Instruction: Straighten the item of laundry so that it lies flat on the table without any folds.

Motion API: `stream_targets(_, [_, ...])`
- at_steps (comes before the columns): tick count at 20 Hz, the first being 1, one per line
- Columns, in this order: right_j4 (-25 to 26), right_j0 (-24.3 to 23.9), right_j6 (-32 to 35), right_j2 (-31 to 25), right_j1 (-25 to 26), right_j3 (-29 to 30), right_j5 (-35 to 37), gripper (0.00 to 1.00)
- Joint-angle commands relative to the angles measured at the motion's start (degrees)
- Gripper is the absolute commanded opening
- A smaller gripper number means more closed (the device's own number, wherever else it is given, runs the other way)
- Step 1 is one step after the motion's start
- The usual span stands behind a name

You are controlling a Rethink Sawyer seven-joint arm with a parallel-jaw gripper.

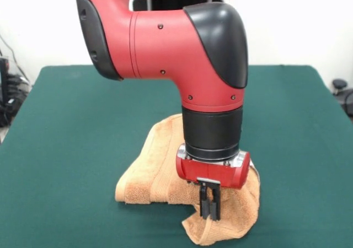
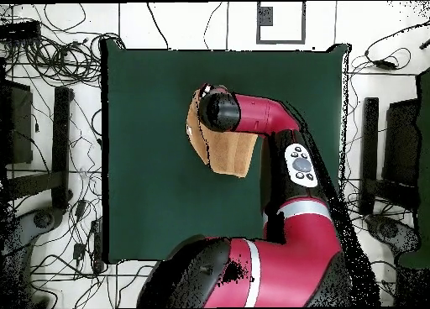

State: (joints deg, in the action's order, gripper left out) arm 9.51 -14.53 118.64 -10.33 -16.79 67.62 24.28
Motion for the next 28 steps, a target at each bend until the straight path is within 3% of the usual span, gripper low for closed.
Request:
stream_targets(1, [-0.8,1.6,7.7,-1.4,2.0,7.0,-3.2,0.0])
stream_targets(10, [-0.6,1.5,7.5,-1.5,1.9,8.0,-4.4,0.0])
stream_targets(19, [-1.8,-0.2,4.9,-3.5,-1.5,10.0,0.3,0.0])
stream_targets(28, [-3.3,-1.0,1.0,-3.3,-2.5,4.0,11.8,0.0])
